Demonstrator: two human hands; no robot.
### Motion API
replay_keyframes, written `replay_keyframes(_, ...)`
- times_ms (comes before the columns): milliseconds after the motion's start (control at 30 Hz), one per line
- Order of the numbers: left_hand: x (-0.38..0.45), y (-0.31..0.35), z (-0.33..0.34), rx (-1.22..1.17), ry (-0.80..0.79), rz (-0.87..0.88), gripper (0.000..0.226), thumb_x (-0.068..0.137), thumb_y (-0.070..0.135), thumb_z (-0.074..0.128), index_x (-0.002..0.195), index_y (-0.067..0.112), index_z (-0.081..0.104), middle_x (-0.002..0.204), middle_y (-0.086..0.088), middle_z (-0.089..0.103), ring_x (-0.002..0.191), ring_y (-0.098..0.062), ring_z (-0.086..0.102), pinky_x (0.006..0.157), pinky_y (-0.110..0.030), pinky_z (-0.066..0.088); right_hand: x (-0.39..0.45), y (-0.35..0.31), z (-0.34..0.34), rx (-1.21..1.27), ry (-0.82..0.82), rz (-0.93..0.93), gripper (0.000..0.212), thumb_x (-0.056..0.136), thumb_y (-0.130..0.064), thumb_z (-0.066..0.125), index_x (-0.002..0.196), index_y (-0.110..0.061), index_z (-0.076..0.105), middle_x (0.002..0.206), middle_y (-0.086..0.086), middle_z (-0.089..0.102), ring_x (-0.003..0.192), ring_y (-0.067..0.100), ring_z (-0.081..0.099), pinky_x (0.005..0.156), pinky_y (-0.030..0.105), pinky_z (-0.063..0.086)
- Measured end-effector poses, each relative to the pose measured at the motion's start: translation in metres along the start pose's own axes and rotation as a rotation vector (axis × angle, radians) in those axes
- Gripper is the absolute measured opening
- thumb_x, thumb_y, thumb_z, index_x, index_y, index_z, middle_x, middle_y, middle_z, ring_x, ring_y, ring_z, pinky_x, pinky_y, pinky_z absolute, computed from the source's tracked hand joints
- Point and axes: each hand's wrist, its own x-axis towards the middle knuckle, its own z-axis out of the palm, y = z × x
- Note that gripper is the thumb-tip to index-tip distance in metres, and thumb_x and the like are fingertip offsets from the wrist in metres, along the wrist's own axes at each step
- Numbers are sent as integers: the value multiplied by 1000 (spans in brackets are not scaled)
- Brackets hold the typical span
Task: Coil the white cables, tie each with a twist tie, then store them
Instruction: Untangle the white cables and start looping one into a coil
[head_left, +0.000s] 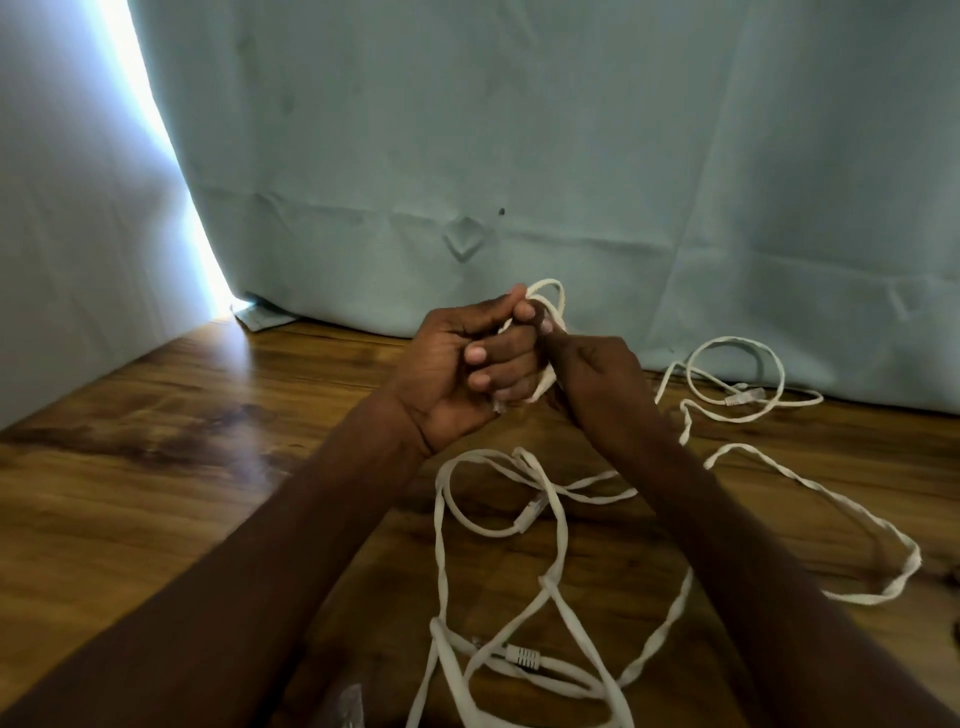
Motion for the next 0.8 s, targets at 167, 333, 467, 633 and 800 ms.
replay_keyframes(167,-4,14,-18,-322,83,204,29,109,18,32,92,11,53,51,6,47,39,-8,45,48,-21,36,-2,8,-1,-446,-124,-148,53,107,-52,38,74,-25,70,55,-22,59,57,3,56,57,28,34)
replay_keyframes(333,-1,4,-13,-409,228,264,29,103,17,47,111,-2,68,84,-5,71,69,-17,74,59,-26,61,-5,4,20,-769,-298,-174,50,106,-57,32,98,-26,70,86,-2,70,77,18,63,70,35,51)
replay_keyframes(467,5,0,-13,-13,310,275,40,111,26,39,131,-3,58,93,-10,77,90,-23,77,77,-29,63,-4,2,20,-768,-379,-277,29,102,-46,52,102,-21,66,92,5,69,86,25,65,73,38,50)
replay_keyframes(633,3,-3,-11,654,400,208,41,111,27,42,133,-3,57,97,-25,76,80,-29,76,74,-34,62,-7,-5,20,-694,-219,-586,16,91,-30,69,102,-20,76,104,1,76,99,25,69,82,42,53)
replay_keyframes(800,-4,13,-22,1031,510,232,36,112,24,42,123,0,66,83,-19,73,69,-28,68,62,-31,54,-5,-7,14,-463,-153,-644,14,89,-21,68,100,-20,77,77,-1,71,63,14,61,61,35,52)
